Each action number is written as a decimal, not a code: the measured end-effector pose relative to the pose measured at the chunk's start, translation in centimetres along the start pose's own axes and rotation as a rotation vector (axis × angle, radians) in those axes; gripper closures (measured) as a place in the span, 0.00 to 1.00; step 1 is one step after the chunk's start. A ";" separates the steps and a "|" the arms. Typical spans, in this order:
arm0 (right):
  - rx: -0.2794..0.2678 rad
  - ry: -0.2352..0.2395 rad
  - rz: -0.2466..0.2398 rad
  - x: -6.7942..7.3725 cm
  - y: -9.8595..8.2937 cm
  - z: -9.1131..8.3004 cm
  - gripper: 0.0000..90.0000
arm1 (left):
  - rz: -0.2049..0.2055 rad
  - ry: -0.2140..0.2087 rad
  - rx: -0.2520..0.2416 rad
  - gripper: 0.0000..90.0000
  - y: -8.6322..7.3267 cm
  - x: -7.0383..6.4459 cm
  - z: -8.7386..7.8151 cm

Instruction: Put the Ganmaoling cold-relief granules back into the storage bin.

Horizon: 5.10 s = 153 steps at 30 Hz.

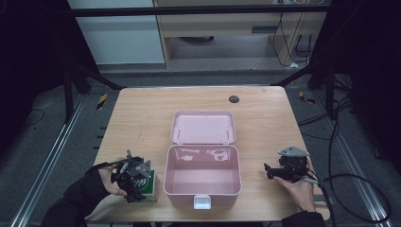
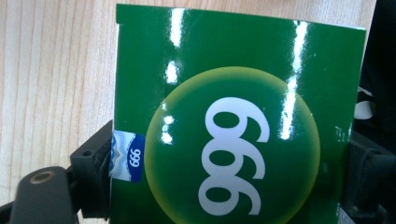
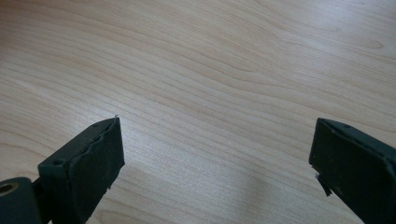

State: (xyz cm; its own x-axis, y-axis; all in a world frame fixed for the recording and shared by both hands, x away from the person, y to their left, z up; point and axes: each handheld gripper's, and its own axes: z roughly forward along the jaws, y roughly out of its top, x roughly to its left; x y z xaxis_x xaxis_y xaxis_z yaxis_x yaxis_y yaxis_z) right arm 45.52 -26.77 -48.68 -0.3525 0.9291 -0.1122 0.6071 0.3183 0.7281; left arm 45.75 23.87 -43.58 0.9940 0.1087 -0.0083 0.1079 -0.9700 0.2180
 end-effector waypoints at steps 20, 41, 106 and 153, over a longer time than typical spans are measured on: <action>0.004 -0.002 -0.003 -0.1 0.0 0.0 0.04 | -0.006 0.026 -0.059 0.16 0.2 -0.9 -5.2; 0.012 -0.009 -0.008 -0.1 0.0 -0.1 0.04 | -0.005 0.065 -0.123 0.16 1.8 -0.6 -10.6; 0.033 -0.027 -0.013 -0.2 0.0 0.1 0.04 | 0.116 0.028 -0.148 0.16 11.8 -0.6 -13.6; 0.040 -0.023 -0.022 -0.1 -0.1 0.2 0.04 | 0.158 0.000 -0.097 0.17 15.3 -0.1 -6.7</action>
State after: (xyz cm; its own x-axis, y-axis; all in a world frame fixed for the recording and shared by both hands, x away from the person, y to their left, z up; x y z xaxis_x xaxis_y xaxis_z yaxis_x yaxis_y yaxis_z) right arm 45.66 -26.88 -48.86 -0.3495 0.9259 -0.1435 0.6276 0.3451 0.6979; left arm 47.19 10.52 -33.72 0.9985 -0.0429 0.0337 -0.0512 -0.9494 0.3097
